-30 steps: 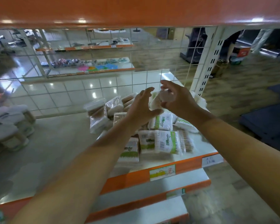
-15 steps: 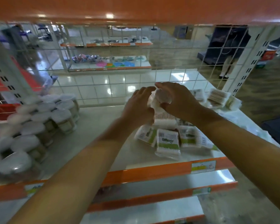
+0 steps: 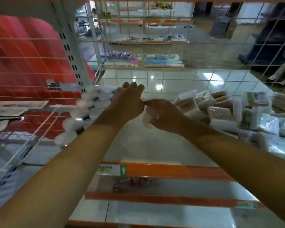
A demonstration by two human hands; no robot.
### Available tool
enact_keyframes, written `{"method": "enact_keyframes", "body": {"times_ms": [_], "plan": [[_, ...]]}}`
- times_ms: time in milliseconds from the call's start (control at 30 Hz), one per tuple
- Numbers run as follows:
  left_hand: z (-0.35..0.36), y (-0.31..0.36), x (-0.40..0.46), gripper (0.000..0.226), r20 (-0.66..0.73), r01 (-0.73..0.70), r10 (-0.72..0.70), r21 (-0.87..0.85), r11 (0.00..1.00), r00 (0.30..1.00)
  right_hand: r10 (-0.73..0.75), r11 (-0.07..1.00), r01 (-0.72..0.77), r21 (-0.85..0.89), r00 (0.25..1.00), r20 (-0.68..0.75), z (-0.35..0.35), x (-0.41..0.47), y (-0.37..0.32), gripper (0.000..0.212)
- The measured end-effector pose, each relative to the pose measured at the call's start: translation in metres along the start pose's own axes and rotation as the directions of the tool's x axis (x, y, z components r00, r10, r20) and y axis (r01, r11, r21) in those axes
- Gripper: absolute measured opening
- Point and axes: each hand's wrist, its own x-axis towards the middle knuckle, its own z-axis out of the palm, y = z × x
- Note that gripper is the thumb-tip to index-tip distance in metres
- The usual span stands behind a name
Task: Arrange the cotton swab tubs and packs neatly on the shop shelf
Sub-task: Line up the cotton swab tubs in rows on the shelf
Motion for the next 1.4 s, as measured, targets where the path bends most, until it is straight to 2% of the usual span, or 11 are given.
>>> {"method": "enact_keyframes", "body": {"times_ms": [133, 233, 367, 500, 600, 667, 767, 1067, 1200, 1400], "plan": [[-0.011, -0.027, -0.009, 0.038, 0.013, 0.010, -0.010, 0.019, 1.000, 1.000, -0.061, 0.998, 0.060, 0.031, 0.998, 0.018, 0.026, 0.018, -0.026, 0.027], [-0.016, -0.045, -0.012, 0.039, 0.046, 0.041, -0.042, 0.020, 0.999, 0.998, -0.092, 0.993, 0.092, 0.075, 0.996, -0.003, 0.039, 0.027, -0.043, 0.008], [-0.016, -0.064, -0.016, 0.037, 0.055, 0.067, -0.067, 0.003, 0.998, 0.996, -0.065, 0.985, 0.072, 0.154, 0.997, -0.049, 0.051, 0.041, -0.052, 0.027], [-0.014, -0.076, -0.018, 0.035, 0.029, 0.083, -0.082, -0.047, 0.995, 0.996, -0.020, 0.985, 0.024, 0.170, 1.000, -0.023, 0.058, 0.052, -0.061, 0.021], [-0.015, -0.085, -0.020, 0.035, 0.007, 0.103, -0.103, -0.096, 0.990, 0.995, -0.030, 0.982, 0.031, 0.188, 1.000, -0.007, 0.061, 0.058, -0.062, 0.033], [-0.017, -0.091, -0.023, 0.034, -0.004, 0.120, -0.122, -0.130, 0.984, 0.993, -0.033, 0.990, 0.029, 0.136, 0.999, 0.026, 0.059, 0.059, -0.065, 0.040], [-0.017, -0.098, -0.026, 0.034, 0.000, 0.128, -0.129, -0.150, 0.980, 0.992, -0.064, 0.991, 0.073, 0.108, 0.994, -0.084, 0.061, 0.058, -0.069, 0.036], [-0.012, -0.102, -0.030, 0.036, 0.011, 0.108, -0.107, -0.168, 0.980, 0.994, -0.017, 0.996, 0.028, 0.086, 0.992, -0.123, 0.073, 0.065, -0.061, 0.039], [-0.013, -0.097, -0.030, 0.036, 0.003, 0.091, -0.092, -0.139, 0.986, 0.996, -0.015, 0.995, 0.028, 0.092, 0.990, -0.140, 0.071, 0.062, -0.062, 0.043], [-0.014, -0.075, -0.029, 0.037, 0.031, -0.015, 0.014, 0.028, 0.999, 0.999, 0.030, 0.998, -0.016, 0.068, 0.978, -0.207, 0.059, 0.053, -0.060, 0.037]]}}
